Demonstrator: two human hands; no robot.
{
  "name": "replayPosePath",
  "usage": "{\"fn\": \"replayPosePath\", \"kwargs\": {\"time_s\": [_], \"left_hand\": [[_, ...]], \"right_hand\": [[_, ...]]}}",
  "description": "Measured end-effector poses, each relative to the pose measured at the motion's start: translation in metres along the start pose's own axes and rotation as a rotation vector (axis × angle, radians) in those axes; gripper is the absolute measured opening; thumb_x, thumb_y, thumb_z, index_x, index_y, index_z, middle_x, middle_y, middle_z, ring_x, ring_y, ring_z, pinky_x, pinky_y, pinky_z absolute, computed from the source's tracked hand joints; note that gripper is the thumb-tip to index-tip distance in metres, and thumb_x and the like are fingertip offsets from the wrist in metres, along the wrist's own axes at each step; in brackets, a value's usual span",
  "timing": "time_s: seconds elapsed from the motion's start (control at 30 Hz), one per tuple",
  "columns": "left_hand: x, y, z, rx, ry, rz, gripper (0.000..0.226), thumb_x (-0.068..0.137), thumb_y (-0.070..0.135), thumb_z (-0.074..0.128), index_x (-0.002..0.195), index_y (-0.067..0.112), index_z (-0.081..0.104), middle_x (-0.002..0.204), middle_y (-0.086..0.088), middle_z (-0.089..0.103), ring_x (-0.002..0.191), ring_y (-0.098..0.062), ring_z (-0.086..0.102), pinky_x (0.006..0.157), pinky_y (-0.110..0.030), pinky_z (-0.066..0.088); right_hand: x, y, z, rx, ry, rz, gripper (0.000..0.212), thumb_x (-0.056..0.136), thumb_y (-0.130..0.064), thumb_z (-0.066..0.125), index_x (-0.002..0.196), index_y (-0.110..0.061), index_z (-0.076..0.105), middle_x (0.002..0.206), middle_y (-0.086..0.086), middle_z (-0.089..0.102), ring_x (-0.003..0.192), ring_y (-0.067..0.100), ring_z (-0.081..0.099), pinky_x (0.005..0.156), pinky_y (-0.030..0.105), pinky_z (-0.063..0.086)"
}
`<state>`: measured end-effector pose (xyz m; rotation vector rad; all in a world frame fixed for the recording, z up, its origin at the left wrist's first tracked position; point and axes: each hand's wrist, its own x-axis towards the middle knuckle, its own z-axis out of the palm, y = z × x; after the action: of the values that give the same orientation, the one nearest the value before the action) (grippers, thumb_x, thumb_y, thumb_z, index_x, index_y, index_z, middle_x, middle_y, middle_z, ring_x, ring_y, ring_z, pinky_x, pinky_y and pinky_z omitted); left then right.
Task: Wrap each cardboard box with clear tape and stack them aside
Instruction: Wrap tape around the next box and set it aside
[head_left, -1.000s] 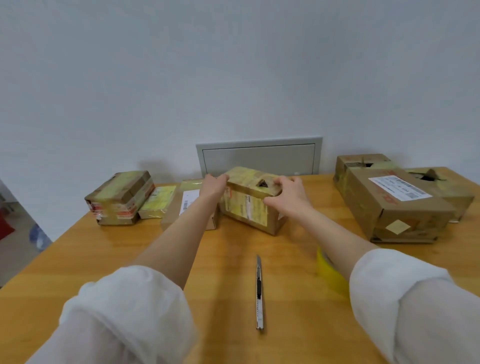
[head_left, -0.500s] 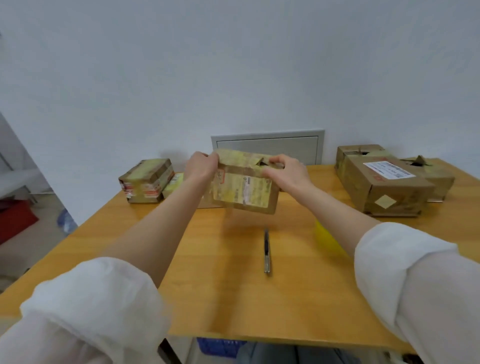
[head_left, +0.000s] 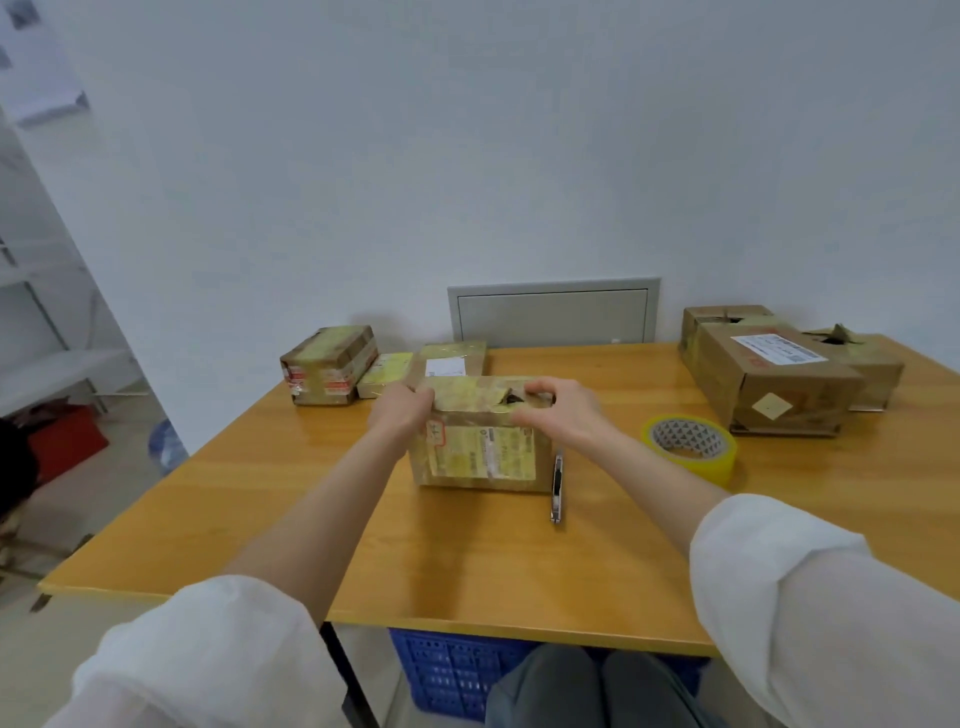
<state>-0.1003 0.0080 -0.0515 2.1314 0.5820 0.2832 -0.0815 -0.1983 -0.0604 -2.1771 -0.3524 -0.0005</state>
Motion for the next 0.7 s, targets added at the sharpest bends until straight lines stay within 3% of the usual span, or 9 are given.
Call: {"fn": "replayPosePath", "kwargs": {"time_s": [0.17, 0.23, 0.3, 0.5, 0.6, 0.7], "left_hand": [[0.013, 0.014, 0.027, -0.102, -0.036, 0.034, 0.008, 0.093, 0.023, 0.051, 0.086, 0.02, 0.054, 0.105, -0.018, 0.066, 0.097, -0.034, 0.065, 0.088, -0.051, 0.053], [0.015, 0.02, 0.035, -0.093, -0.038, 0.072, 0.023, 0.094, 0.025, 0.05, 0.113, 0.014, 0.059, 0.115, -0.015, 0.064, 0.101, -0.032, 0.063, 0.089, -0.048, 0.053], [0.019, 0.024, 0.039, -0.019, -0.011, 0.123, 0.045, 0.097, 0.029, 0.047, 0.138, 0.009, 0.046, 0.126, -0.011, 0.059, 0.107, -0.028, 0.06, 0.092, -0.044, 0.05], [0.03, 0.017, 0.039, 0.22, 0.046, 0.217, 0.042, 0.1, 0.029, 0.041, 0.135, 0.007, 0.05, 0.123, -0.011, 0.061, 0.102, -0.025, 0.057, 0.092, -0.038, 0.047], [0.023, 0.023, 0.045, 0.427, 0.161, 0.466, 0.039, 0.099, 0.024, 0.042, 0.136, 0.014, 0.052, 0.137, -0.005, 0.051, 0.122, -0.022, 0.048, 0.096, -0.039, 0.044], [0.003, 0.035, 0.061, 0.448, 0.076, 0.758, 0.041, 0.098, 0.027, 0.045, 0.138, 0.019, 0.049, 0.142, 0.003, 0.047, 0.128, -0.017, 0.045, 0.098, -0.036, 0.044]], "right_hand": [[0.017, 0.013, -0.019, -0.008, 0.049, 0.033, 0.055, 0.084, -0.028, 0.07, 0.136, -0.02, 0.052, 0.14, 0.002, 0.051, 0.126, 0.02, 0.047, 0.087, 0.024, 0.036], [0.024, 0.018, -0.026, -0.01, 0.055, 0.039, 0.056, 0.085, -0.026, 0.07, 0.138, -0.02, 0.051, 0.141, 0.003, 0.05, 0.128, 0.021, 0.046, 0.092, 0.026, 0.036], [0.032, 0.022, -0.026, -0.035, 0.049, 0.031, 0.057, 0.086, -0.029, 0.069, 0.139, -0.021, 0.049, 0.142, 0.002, 0.05, 0.128, 0.021, 0.046, 0.094, 0.027, 0.037], [0.042, 0.027, -0.02, -0.101, 0.076, -0.016, 0.056, 0.087, -0.038, 0.068, 0.138, -0.025, 0.05, 0.141, -0.002, 0.051, 0.128, 0.019, 0.047, 0.099, 0.034, 0.04], [0.046, 0.027, -0.017, -0.185, 0.093, -0.024, 0.055, 0.089, -0.039, 0.065, 0.139, -0.025, 0.049, 0.148, 0.002, 0.039, 0.134, 0.023, 0.039, 0.103, 0.038, 0.037], [0.047, 0.028, -0.015, -0.279, 0.106, -0.052, 0.053, 0.091, -0.041, 0.061, 0.14, -0.024, 0.049, 0.15, 0.001, 0.033, 0.135, 0.023, 0.036, 0.104, 0.038, 0.036]]}}
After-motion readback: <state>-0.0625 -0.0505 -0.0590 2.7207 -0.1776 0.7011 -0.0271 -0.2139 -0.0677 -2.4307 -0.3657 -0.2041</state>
